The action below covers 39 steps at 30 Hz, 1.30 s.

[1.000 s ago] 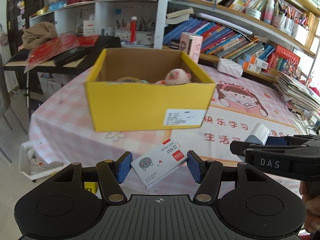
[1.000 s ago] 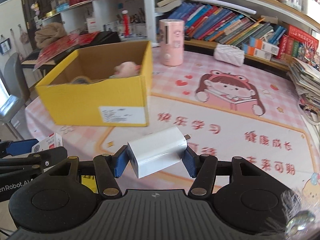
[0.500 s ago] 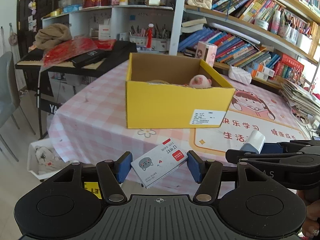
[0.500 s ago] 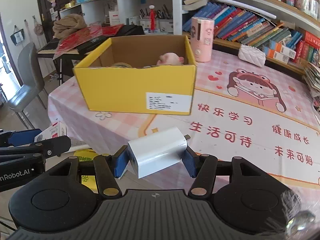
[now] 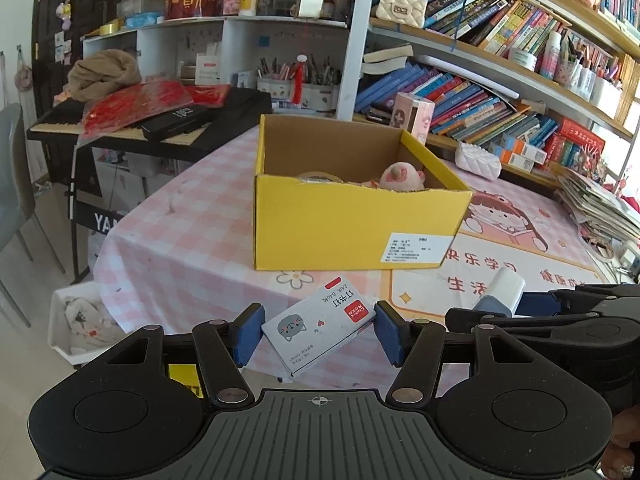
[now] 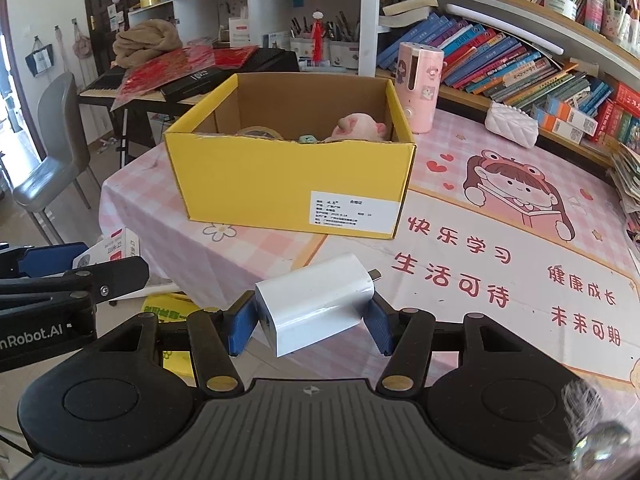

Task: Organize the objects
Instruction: 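Lift and carry the card box and charger over the yellow box with both grippers, then lower the card box into the box and open the left gripper while the right gripper releases the charger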

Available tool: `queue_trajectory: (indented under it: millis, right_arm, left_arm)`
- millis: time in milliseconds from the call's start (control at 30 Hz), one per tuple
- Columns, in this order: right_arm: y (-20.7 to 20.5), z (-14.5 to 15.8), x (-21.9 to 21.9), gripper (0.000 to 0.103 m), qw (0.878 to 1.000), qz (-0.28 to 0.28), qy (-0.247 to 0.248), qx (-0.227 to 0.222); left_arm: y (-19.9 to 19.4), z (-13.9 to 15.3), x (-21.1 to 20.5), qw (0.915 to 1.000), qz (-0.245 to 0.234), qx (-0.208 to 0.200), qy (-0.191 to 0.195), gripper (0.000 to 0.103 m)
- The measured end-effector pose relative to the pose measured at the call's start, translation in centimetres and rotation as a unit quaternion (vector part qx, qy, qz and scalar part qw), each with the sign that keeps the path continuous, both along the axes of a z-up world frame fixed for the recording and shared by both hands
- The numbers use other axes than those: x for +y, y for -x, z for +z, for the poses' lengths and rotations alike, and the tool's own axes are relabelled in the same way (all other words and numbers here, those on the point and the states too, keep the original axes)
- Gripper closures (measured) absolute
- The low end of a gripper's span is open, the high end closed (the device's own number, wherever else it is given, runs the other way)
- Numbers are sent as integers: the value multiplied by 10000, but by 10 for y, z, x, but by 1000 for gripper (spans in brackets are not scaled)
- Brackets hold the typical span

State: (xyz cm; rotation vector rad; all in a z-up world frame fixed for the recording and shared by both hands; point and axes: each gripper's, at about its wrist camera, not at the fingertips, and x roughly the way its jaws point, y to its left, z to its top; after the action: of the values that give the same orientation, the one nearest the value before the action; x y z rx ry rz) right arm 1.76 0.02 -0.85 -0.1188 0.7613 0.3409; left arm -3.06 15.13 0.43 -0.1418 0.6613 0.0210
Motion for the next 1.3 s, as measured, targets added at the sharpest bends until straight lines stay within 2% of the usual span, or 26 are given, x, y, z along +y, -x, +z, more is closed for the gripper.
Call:
queue_trajectory:
  millis: [267,533,700,967,1300]
  right_arm:
    - [-36,16,4,48,9989,23,-167,-436]
    - [-94,44,2,48,9949,70,-317,-960]
    - [-133,55,-1,48,9926,135,-407,-1132]
    - [-188,55,1,48,9926,373,-507,-1042]
    - [-229,27,19,48,9941,919,-285,-494]
  left_arm:
    - [-33,17,7,9993,188,-273,-167,44]
    - [-89,33,0,9975,213,-562,-373,44]
    - [-124,32,-8,9970,220,-562,-482,44]
    - [-171,16,-19,9972,233,-132,-692,44]
    - [-208,-10,-31,9956,175,552,-733,44]
